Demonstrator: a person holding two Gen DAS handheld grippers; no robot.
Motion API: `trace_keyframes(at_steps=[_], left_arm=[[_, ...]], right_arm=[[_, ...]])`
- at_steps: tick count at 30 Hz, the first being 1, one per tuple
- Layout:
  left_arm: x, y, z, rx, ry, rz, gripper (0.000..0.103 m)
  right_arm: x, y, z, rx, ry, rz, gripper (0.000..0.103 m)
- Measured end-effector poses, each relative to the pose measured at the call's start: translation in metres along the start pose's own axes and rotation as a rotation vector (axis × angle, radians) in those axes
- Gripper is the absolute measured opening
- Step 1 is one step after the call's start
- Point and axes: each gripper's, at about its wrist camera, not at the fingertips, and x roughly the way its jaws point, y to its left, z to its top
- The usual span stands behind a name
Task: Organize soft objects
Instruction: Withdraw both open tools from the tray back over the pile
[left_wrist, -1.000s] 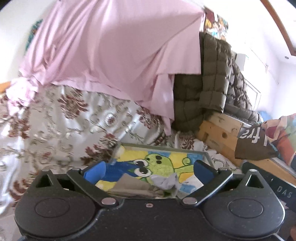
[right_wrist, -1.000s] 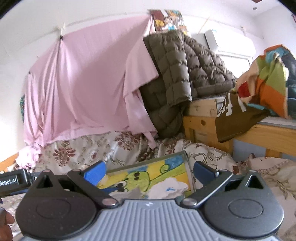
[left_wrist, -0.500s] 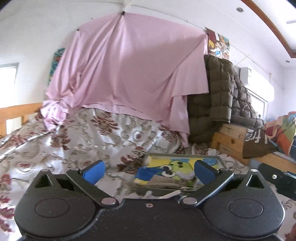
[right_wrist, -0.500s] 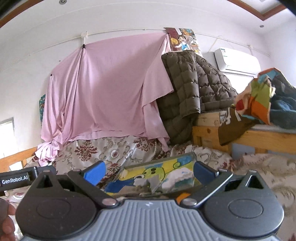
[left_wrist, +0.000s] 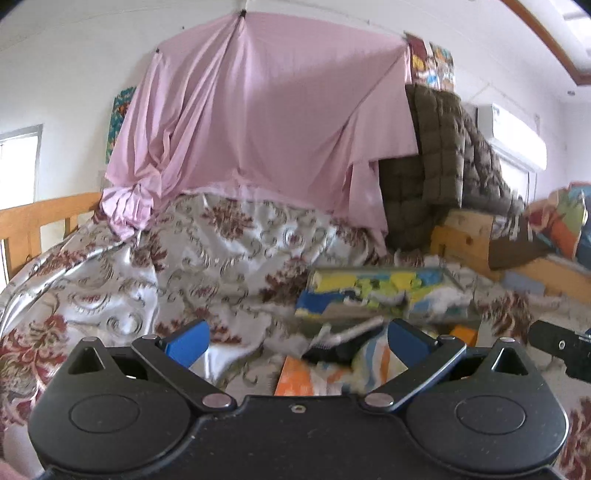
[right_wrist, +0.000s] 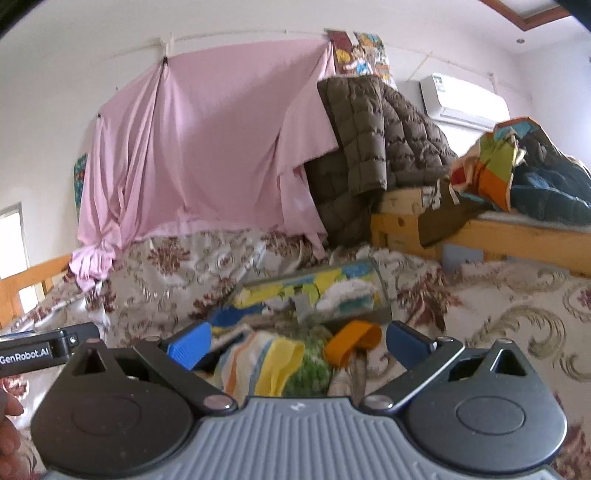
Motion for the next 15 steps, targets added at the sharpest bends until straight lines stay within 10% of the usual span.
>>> trace_keyframes(at_steps=[15], left_arm=[[0.007, 0.004, -0.031, 0.056, 0.169, 0.053, 0.102]], right_arm=[[0.014, 0.013, -0.023, -0.084, 0.179, -0.101, 0.103]])
